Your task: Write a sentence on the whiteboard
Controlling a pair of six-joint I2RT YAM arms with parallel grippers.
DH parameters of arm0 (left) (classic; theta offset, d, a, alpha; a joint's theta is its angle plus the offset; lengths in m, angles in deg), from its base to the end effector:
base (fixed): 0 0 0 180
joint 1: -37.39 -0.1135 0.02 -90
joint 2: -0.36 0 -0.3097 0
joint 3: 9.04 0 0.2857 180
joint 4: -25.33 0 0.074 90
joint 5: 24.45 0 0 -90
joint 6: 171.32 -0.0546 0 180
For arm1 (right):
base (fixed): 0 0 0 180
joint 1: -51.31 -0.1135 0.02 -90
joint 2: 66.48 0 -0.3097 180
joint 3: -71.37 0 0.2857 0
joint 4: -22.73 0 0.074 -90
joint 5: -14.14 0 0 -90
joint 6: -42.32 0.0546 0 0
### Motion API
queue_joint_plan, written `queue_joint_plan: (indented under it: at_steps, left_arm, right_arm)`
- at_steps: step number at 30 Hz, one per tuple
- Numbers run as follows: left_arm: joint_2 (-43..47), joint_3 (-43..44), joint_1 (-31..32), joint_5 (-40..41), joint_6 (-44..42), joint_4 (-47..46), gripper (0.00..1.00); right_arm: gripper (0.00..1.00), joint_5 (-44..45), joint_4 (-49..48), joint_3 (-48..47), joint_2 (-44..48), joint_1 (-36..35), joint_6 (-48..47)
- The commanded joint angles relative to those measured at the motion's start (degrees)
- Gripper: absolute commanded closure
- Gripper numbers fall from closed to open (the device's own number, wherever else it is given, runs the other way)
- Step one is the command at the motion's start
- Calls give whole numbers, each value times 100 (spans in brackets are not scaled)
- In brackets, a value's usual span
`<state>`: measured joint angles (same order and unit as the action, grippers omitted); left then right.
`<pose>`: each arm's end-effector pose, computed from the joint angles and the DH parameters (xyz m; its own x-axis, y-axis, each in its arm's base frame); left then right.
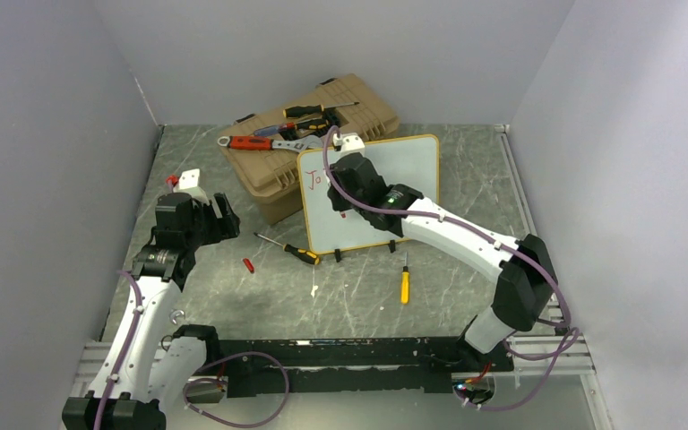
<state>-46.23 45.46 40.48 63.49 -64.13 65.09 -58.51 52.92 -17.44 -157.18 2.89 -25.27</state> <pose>0.1990 -0.0127 0.3100 -0.5283 -0.2673 -0.8059 -0.0751 0.9602 -0.2692 0.2884 0.3005 0.3468 -0.5341 -0.0537 -0.8437 -0.3707 0.9118 0.1766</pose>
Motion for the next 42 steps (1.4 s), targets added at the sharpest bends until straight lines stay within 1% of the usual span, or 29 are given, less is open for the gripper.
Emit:
queue_joint_plan:
  at_steps: [1, 16, 31, 34, 38, 42]
  left_arm:
    - [92, -27, 16, 13, -90, -138, 20]
    - [132, -27, 49, 4, -84, -134, 20]
    - [158, -19, 145, 18, -84, -117, 20]
    - [159, -23, 167, 30, -81, -113, 20]
    - [191, -18, 183, 69, -84, -107, 20]
    - [203, -17, 200, 101, -83, -90, 20]
  right_arm:
    - [100, 98, -105, -87, 37, 26, -66]
    - [100, 2, 267, -186, -229, 35, 81]
    - [100, 34, 408, 162, 2, 33, 330]
    - [100, 21, 336, 236, 124, 26, 321]
    - [100, -35, -20, 489, 403, 18, 187]
    - [100, 128, -293, 651, 620, 17, 70]
